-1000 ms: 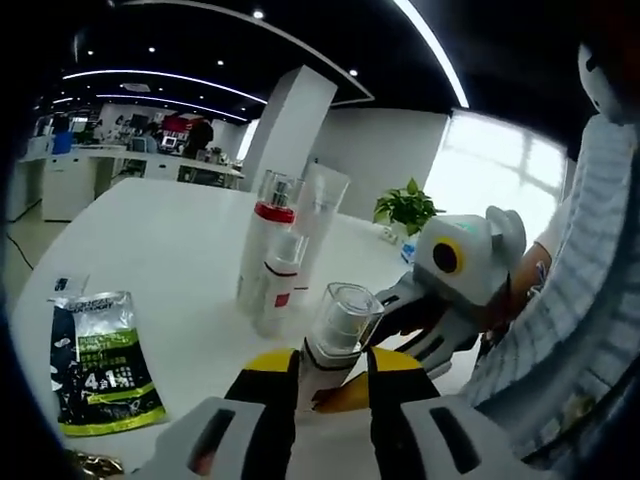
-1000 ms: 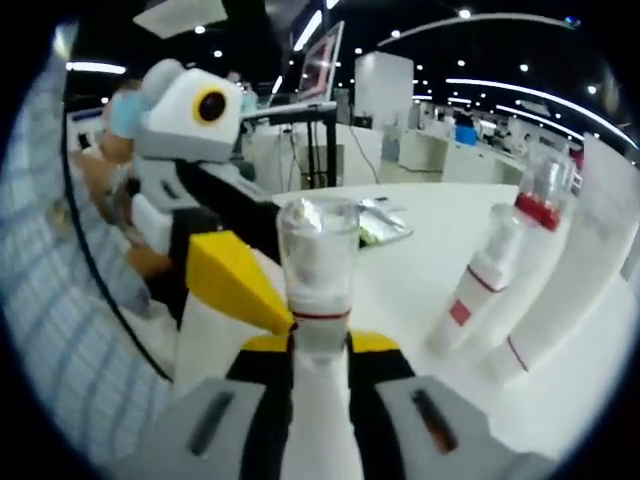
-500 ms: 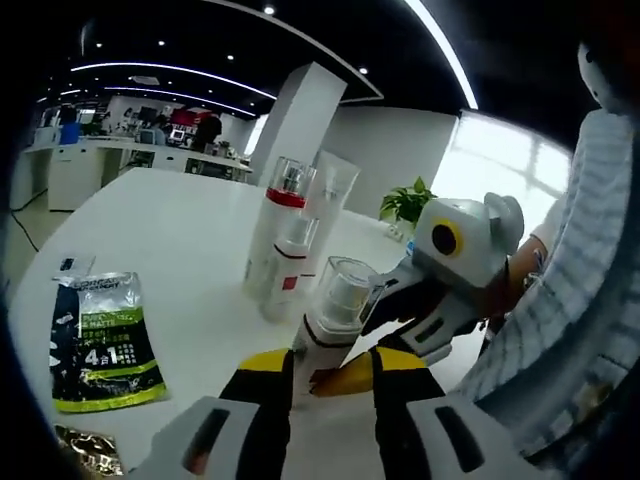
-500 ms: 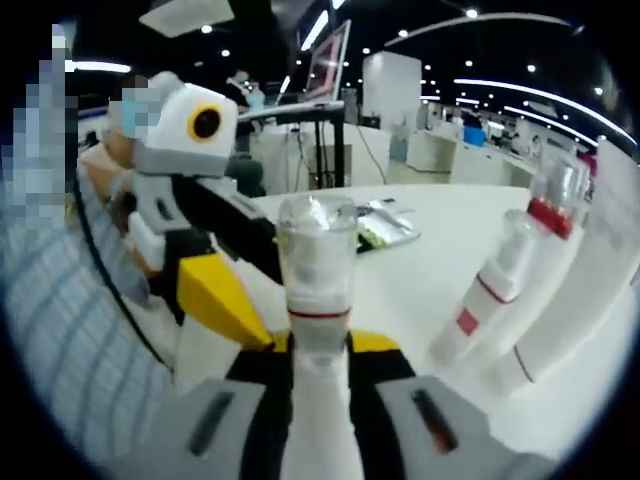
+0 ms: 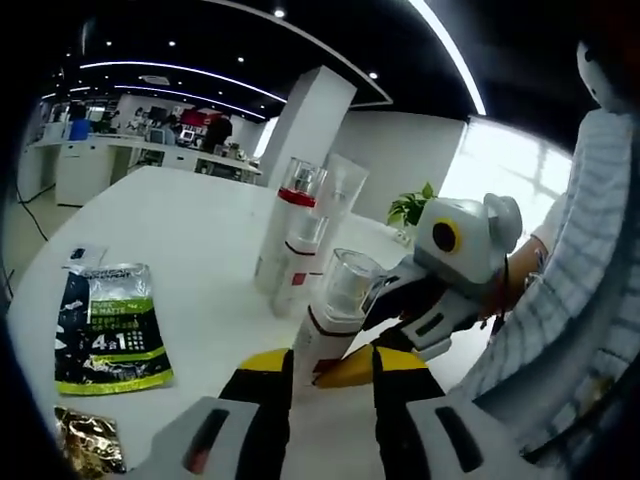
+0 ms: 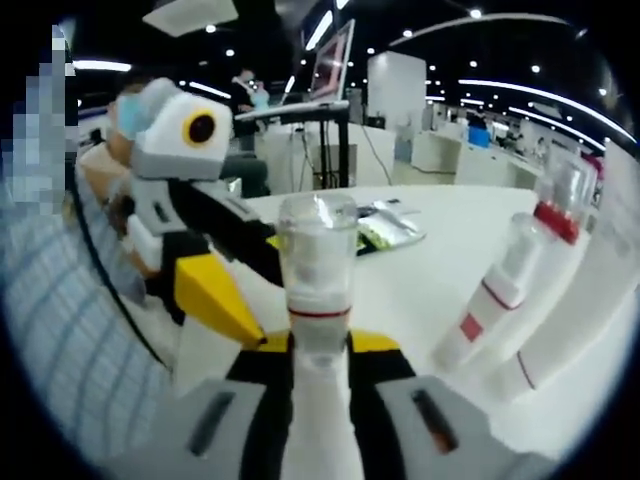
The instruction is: Arrange the skincare products in the storage area until every visible bottle or jar stands upright without overlapping.
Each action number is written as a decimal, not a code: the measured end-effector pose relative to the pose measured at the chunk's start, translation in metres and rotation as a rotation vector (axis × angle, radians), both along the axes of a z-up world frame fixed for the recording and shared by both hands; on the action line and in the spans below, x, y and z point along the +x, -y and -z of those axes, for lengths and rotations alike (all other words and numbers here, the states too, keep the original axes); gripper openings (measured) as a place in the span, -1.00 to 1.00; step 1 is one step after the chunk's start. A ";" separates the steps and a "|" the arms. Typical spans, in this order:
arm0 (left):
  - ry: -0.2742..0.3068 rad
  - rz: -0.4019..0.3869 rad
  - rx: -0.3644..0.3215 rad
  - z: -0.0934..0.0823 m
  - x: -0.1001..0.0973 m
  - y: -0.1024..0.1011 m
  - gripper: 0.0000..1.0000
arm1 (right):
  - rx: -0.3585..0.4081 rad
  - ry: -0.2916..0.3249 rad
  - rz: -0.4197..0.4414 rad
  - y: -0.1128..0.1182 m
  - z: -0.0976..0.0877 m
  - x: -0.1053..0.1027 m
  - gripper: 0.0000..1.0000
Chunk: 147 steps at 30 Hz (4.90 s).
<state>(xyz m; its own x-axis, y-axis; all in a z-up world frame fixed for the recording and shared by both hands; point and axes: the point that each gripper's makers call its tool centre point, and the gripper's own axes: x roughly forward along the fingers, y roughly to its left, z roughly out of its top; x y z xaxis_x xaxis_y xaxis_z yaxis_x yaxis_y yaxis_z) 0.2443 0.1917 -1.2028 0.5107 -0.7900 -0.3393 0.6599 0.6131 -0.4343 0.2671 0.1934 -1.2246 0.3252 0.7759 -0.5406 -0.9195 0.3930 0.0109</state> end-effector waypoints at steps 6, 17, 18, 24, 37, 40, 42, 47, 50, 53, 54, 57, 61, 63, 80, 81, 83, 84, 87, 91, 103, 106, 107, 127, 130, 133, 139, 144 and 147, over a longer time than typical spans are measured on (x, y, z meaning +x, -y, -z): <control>0.055 -0.004 0.054 0.004 -0.001 -0.008 -0.24 | -0.005 0.001 -0.013 0.000 0.000 0.000 -0.63; 0.082 -0.001 0.143 0.022 -0.005 -0.016 -0.20 | -0.012 0.002 -0.015 0.001 0.001 0.002 -0.63; 0.087 0.003 0.156 0.024 -0.005 -0.017 -0.20 | -0.014 0.003 -0.015 0.001 0.001 0.002 -0.63; 0.087 0.021 0.181 0.031 -0.006 -0.017 -0.21 | -0.013 0.002 -0.002 0.001 0.002 0.003 -0.63; 0.086 0.032 0.204 0.036 -0.005 -0.016 -0.24 | -0.014 0.005 0.001 0.002 0.001 0.003 -0.63; 0.084 0.032 0.208 0.037 -0.005 -0.016 -0.25 | -0.013 0.005 0.001 0.002 0.001 0.003 -0.63; 0.083 0.033 0.209 0.037 -0.006 -0.016 -0.25 | -0.013 0.005 0.000 0.002 0.001 0.003 -0.63; 0.091 0.032 0.214 0.037 -0.005 -0.016 -0.26 | -0.022 0.009 -0.002 0.002 0.001 0.003 -0.63; 0.098 0.032 0.209 0.039 -0.003 -0.015 -0.25 | -0.041 0.013 -0.006 0.004 0.001 0.003 -0.63; 0.102 0.063 0.223 0.045 -0.003 -0.011 -0.25 | -0.044 0.007 0.010 0.006 0.001 0.003 -0.63; 0.104 0.068 0.227 0.045 -0.003 -0.010 -0.25 | -0.044 0.006 0.014 0.006 0.001 0.002 -0.63; 0.108 0.105 0.235 0.047 -0.003 -0.005 -0.25 | -0.047 0.008 0.029 0.006 0.001 0.002 -0.63; 0.117 0.167 0.283 0.050 -0.003 -0.002 -0.24 | -0.034 0.016 0.063 0.007 0.001 0.003 -0.63; 0.128 0.176 0.296 0.050 -0.002 -0.002 -0.24 | -0.030 0.023 0.075 0.008 0.001 0.002 -0.63; 0.122 0.180 0.276 0.049 -0.001 -0.001 -0.24 | -0.019 0.019 0.110 0.009 0.001 0.003 -0.63; 0.122 0.180 0.275 0.049 -0.001 -0.001 -0.24 | -0.018 0.018 0.111 0.009 0.001 0.003 -0.63; 0.123 0.183 0.278 0.049 -0.001 0.000 -0.24 | -0.012 0.015 0.115 0.008 0.001 0.003 -0.63; 0.123 0.183 0.281 0.050 -0.001 0.000 -0.24 | -0.008 0.013 0.117 0.008 0.001 0.003 -0.63; 0.122 0.173 0.277 0.049 -0.001 -0.001 -0.24 | -0.006 0.010 0.115 0.008 0.001 0.003 -0.63; 0.117 0.174 0.287 0.050 -0.002 -0.003 -0.24 | -0.004 0.008 0.106 0.007 0.001 0.003 -0.64; 0.132 0.108 0.337 0.043 -0.002 -0.020 -0.24 | 0.020 0.013 0.094 0.007 0.002 0.003 -0.64; 0.134 0.076 0.325 0.042 -0.002 -0.024 -0.24 | 0.013 0.021 0.080 0.006 0.003 0.002 -0.64; 0.138 0.071 0.322 0.042 -0.002 -0.025 -0.24 | 0.009 0.023 0.073 0.006 0.003 0.002 -0.64; 0.149 0.000 0.308 0.038 -0.010 -0.028 -0.23 | 0.013 0.025 0.060 0.006 0.003 0.001 -0.63; 0.160 -0.030 0.296 0.036 -0.009 -0.031 -0.23 | 0.011 0.027 0.058 0.006 0.003 0.001 -0.63; 0.162 -0.049 0.280 0.035 -0.009 -0.032 -0.22 | 0.012 0.025 0.061 0.006 0.003 0.002 -0.63; 0.174 -0.067 0.278 0.034 -0.010 -0.035 -0.22 | 0.009 0.027 0.060 0.005 0.003 0.003 -0.63; 0.182 -0.075 0.284 0.038 -0.010 -0.040 -0.22 | 0.018 0.033 0.065 0.003 0.003 0.005 -0.63; 0.183 -0.097 0.285 0.039 -0.010 -0.043 -0.22 | 0.028 0.034 0.066 0.004 0.003 0.004 -0.63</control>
